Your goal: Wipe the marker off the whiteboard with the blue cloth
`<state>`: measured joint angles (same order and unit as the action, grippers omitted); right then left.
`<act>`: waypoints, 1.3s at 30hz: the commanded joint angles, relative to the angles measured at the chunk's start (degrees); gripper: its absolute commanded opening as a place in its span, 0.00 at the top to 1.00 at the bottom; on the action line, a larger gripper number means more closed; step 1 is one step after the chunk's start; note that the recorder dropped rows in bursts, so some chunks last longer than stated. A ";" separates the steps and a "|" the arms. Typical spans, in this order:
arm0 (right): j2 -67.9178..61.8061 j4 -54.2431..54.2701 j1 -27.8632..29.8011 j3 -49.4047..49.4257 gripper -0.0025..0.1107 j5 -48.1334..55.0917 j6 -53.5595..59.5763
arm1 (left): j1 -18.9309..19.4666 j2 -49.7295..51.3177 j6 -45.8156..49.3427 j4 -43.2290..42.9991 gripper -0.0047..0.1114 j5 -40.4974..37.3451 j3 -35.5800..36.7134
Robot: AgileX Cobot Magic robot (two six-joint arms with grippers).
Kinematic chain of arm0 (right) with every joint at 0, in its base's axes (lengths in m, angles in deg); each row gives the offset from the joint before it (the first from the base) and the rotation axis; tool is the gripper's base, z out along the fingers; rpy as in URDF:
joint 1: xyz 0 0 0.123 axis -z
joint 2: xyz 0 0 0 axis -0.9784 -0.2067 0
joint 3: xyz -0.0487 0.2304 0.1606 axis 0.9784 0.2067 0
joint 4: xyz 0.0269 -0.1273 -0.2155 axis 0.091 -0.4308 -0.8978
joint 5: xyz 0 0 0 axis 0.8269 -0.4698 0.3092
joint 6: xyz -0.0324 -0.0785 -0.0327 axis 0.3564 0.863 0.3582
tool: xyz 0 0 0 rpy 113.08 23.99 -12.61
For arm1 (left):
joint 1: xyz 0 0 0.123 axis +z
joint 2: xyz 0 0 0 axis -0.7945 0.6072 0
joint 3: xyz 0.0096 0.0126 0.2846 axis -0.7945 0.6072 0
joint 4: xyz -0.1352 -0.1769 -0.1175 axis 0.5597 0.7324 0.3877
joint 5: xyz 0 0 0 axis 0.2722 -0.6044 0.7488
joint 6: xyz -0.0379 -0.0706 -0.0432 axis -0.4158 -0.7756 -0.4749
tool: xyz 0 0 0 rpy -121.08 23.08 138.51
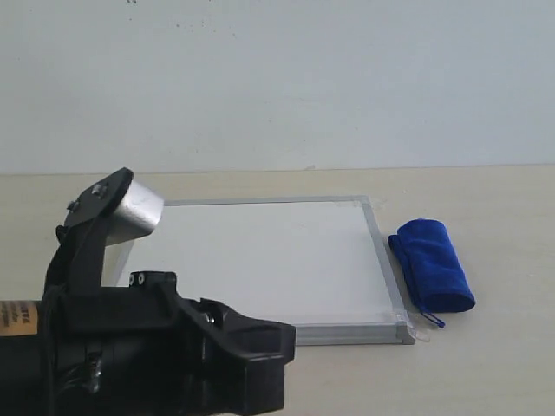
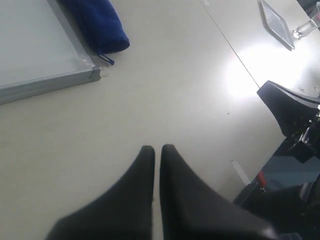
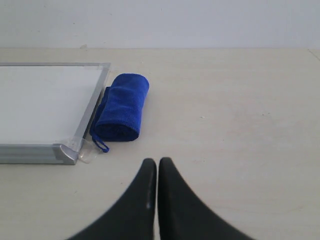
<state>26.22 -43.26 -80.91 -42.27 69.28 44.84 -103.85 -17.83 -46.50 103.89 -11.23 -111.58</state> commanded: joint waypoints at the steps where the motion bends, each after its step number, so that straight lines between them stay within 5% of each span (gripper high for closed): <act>1: 0.30 -0.26 0.29 -0.08 0.97 -0.30 0.00 | -0.28 -0.66 4.23 -5.74 0.93 -1.22 0.21; 9: 0.30 -0.26 0.29 -0.08 0.97 -0.30 0.00 | 1.45 -9.60 6.35 -15.21 0.93 -7.63 0.11; 15: 0.30 -0.26 0.29 -0.08 0.97 -0.30 0.00 | 14.37 -22.94 6.45 -18.78 0.93 -13.56 -0.26; 23: 0.30 -0.26 0.29 -0.08 0.97 -0.30 0.00 | 36.92 -37.99 6.45 -20.67 0.93 -21.84 0.58; 28: 0.30 -0.26 0.29 -0.08 0.97 -0.30 0.00 | 46.98 -48.80 8.76 -20.67 0.93 -22.96 5.22; 33: 0.30 -0.26 0.29 -0.08 0.97 -0.30 0.00 | 52.86 -58.93 11.81 -20.82 0.93 -21.87 11.39; 39: 0.30 -0.26 0.29 -0.08 0.97 -0.30 0.00 | 54.32 -64.37 21.93 -20.95 0.93 -21.07 16.55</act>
<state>26.22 -43.26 -80.91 -42.27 69.28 44.84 -49.78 -80.84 -28.65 83.22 -33.10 -96.76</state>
